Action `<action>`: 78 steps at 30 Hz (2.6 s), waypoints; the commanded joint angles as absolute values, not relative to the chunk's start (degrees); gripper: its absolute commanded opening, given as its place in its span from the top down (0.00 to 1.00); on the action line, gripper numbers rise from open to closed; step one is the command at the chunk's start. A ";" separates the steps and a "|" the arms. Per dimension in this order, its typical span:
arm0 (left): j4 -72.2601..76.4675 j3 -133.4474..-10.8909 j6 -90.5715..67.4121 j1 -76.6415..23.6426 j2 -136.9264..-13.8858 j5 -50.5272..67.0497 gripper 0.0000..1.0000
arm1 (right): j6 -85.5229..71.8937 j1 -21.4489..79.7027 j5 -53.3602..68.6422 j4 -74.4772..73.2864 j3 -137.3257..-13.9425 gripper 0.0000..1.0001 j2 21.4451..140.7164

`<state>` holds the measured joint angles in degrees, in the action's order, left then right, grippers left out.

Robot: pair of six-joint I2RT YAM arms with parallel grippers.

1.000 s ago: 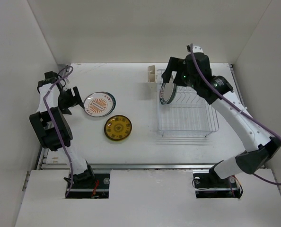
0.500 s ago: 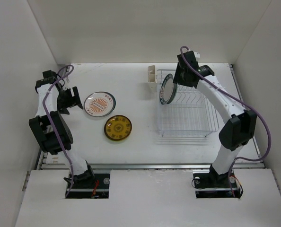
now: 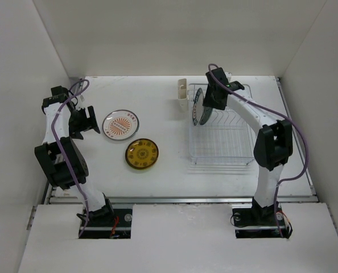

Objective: Unload the plates from the dish rack

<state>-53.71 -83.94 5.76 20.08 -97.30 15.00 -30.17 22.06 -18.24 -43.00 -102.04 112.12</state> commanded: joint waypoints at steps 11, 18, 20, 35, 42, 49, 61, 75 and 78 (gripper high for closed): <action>-55.37 -84.02 7.56 20.30 -93.87 15.64 0.25 | -32.96 21.09 -17.75 -40.96 -102.04 0.75 113.99; -55.90 -84.02 7.56 20.30 -92.81 15.64 0.25 | -31.91 21.09 -22.41 -42.54 -100.81 1.00 109.87; -55.90 -84.02 7.56 20.30 -92.20 15.64 0.25 | -31.29 21.09 -25.65 -43.85 -102.21 1.00 107.94; -57.48 -85.69 7.56 20.30 -88.51 16.96 0.24 | -28.83 22.32 -54.40 -63.81 -112.58 1.00 93.80; -57.48 -85.70 7.56 20.30 -86.57 15.73 0.24 | -21.37 34.79 -28.26 -43.62 -103.73 1.00 83.06; -58.71 -86.22 8.08 20.30 -86.57 14.15 0.24 | -21.36 42.88 10.36 -27.33 -94.39 1.00 93.06; -58.18 -83.85 8.61 20.30 -84.46 12.92 0.24 | -21.88 46.49 20.92 -25.75 -98.09 1.00 112.67; -58.18 -83.85 8.61 20.30 -84.46 12.92 0.24 | -20.83 47.54 10.20 -34.89 -100.81 0.30 122.61; -58.18 -83.33 8.61 20.30 -84.46 12.92 0.24 | -20.83 47.55 9.58 -34.89 -101.34 0.30 122.61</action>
<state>-57.67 -83.96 7.73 20.08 -86.70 13.21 -21.32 46.61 11.88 -34.00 -97.89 123.52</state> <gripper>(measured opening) 0.764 0.693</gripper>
